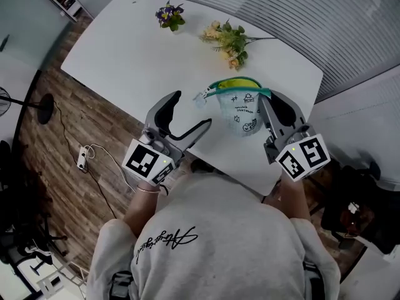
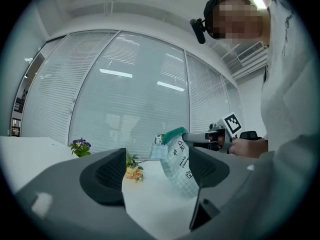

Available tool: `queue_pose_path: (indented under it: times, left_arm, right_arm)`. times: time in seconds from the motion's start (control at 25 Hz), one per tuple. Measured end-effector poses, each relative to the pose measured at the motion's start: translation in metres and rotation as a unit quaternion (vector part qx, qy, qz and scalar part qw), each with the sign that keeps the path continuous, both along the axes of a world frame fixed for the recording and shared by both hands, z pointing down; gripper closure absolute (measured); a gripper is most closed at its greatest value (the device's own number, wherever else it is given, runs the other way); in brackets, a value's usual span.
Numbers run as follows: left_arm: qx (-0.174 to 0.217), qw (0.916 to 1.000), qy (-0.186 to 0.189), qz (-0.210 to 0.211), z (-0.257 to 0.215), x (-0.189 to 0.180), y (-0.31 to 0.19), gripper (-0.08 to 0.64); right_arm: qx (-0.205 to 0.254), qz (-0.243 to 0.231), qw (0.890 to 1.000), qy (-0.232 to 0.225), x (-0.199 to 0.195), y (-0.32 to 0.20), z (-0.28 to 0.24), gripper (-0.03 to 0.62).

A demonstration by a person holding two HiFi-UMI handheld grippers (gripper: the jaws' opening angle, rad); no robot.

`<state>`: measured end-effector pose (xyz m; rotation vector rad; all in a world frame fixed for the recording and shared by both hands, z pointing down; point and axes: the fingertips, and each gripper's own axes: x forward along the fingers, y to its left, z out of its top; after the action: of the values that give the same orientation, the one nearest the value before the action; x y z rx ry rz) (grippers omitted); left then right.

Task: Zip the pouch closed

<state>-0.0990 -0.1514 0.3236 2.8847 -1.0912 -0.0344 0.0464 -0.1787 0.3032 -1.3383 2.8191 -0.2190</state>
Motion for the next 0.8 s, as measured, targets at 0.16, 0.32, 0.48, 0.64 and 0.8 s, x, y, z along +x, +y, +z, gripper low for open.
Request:
queue_pose_path:
  times: [0.16, 0.32, 0.48, 0.64, 0.8]
  left_arm:
    - [0.012, 0.9999, 0.005, 0.007, -0.011, 0.0, 0.0, 0.198]
    - [0.019, 0.9997, 0.003, 0.018, -0.017, 0.004, -0.002, 0.229]
    - [0.026, 0.9993, 0.007, 0.026, -0.025, 0.005, 0.001, 0.246]
    - [0.032, 0.999, 0.009, 0.031, -0.03, 0.005, 0.001, 0.275]
    - [0.039, 0.9986, 0.008, 0.036, -0.035, 0.007, 0.001, 0.316]
  right_arm:
    - [0.01, -0.012, 1.0, -0.011, -0.007, 0.004, -0.012, 0.561]
    - [0.017, -0.02, 0.999, -0.021, -0.01, 0.005, -0.016, 0.561]
    - [0.022, -0.021, 0.999, -0.027, -0.011, 0.007, -0.021, 0.561]
    - [0.025, -0.022, 0.999, -0.033, -0.013, 0.009, -0.023, 0.561]
    - [0.027, -0.023, 0.999, -0.038, -0.013, 0.009, -0.025, 0.561]
